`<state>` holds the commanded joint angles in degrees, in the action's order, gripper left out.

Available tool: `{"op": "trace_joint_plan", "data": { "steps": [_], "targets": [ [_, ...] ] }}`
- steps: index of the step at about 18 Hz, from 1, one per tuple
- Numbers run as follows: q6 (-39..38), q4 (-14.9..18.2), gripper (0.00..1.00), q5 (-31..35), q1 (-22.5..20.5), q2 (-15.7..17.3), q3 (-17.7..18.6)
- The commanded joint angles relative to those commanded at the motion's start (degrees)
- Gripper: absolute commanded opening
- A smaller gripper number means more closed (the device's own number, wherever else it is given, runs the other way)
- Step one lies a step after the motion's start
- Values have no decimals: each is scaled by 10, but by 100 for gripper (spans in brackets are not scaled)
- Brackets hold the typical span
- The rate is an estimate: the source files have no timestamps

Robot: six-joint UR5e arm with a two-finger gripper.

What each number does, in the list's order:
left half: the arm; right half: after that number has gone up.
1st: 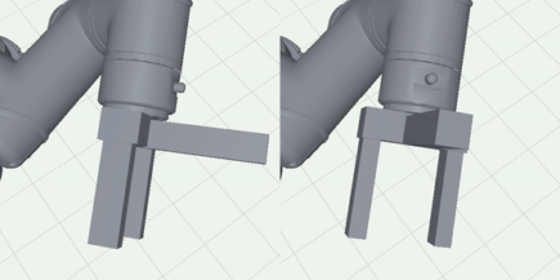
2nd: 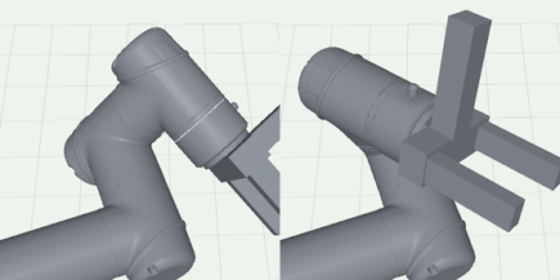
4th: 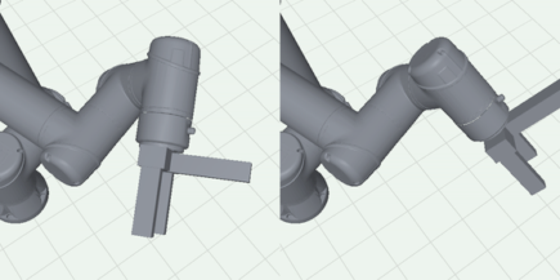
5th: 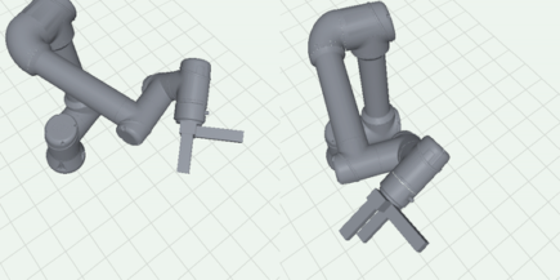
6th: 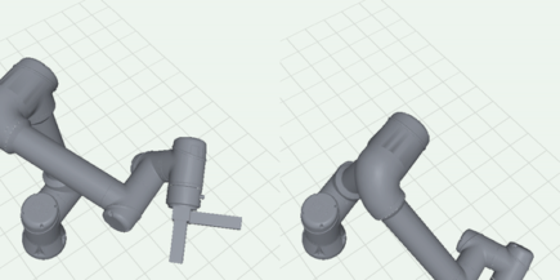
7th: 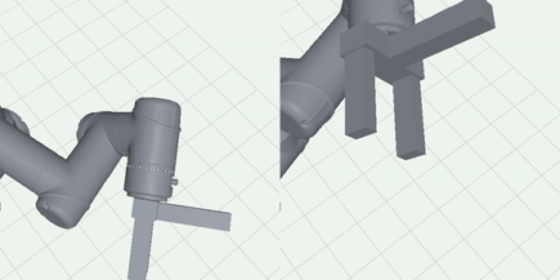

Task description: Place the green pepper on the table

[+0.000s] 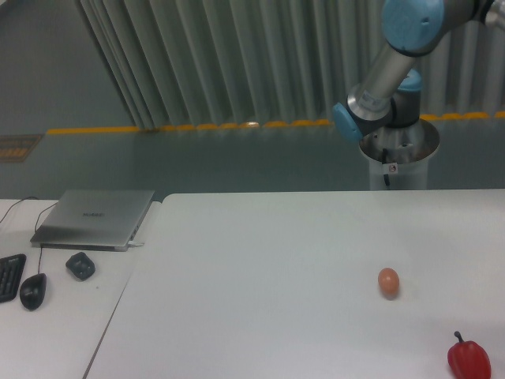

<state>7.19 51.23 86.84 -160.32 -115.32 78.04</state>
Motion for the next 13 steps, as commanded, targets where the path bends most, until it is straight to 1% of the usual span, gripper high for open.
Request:
{"op": "trace_joint_plan", "data": {
  "steps": [2, 3, 5, 6, 8, 10, 13],
  "targets": [
    [39, 25, 56, -2, 5, 15, 7],
    [68, 33, 55, -1, 11, 23, 17],
    [132, 34, 55, -2, 13, 43, 39],
    [160, 34, 55, -1, 14, 50, 52],
    [199, 39, 55, 0, 18, 59, 65],
    [228, 56, 55, 3, 26, 63, 73],
    [305, 84, 55, 17, 34, 91, 99]
  ]
}}
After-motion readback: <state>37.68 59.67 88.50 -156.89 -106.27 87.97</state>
